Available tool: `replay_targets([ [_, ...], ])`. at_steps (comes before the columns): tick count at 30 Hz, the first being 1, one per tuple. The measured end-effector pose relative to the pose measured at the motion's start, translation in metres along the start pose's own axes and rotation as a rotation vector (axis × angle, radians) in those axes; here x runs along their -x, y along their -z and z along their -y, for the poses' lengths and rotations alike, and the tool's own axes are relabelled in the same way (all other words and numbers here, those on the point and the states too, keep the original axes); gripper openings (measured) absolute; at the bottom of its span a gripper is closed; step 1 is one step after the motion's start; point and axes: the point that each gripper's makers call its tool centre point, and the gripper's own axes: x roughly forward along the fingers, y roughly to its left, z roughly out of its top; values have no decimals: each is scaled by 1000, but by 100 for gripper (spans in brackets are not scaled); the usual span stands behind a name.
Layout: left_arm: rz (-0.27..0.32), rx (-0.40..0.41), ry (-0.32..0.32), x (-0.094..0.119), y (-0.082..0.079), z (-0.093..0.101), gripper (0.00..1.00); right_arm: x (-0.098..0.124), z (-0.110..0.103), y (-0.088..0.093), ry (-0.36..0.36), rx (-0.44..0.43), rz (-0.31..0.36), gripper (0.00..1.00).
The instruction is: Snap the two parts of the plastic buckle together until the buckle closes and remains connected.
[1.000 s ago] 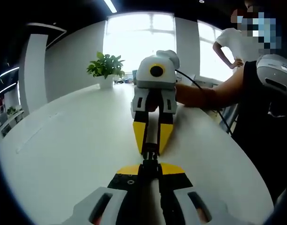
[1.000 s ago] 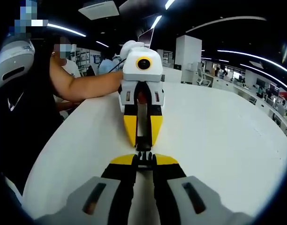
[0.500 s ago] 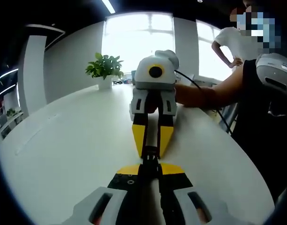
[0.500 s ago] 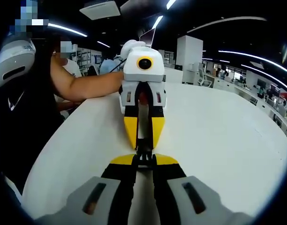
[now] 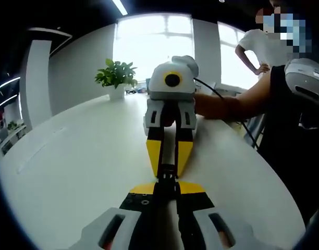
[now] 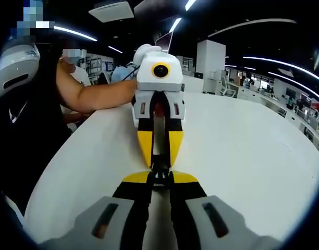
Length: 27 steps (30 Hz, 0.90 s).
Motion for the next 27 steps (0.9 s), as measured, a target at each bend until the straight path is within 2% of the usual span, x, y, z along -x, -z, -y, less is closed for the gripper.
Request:
replay_targets([
  [9,-7,-10,-6,1,1,-1,13,0,0,0,-1,4,0,13],
  [15,-5,-11,-7,1,0,-1,18,0,-1,0,-1,3,0,13],
  [19,-11,-9,-6,3,1,-1,18,0,-1,0,-1,3,0,13],
  [23,-15,-4,-12,7,3,-2,12,0,0,-1,0,2,0,13],
  [27,-14,3,-13,8,3,-2,12,0,0,-1,0,2,0,13],
])
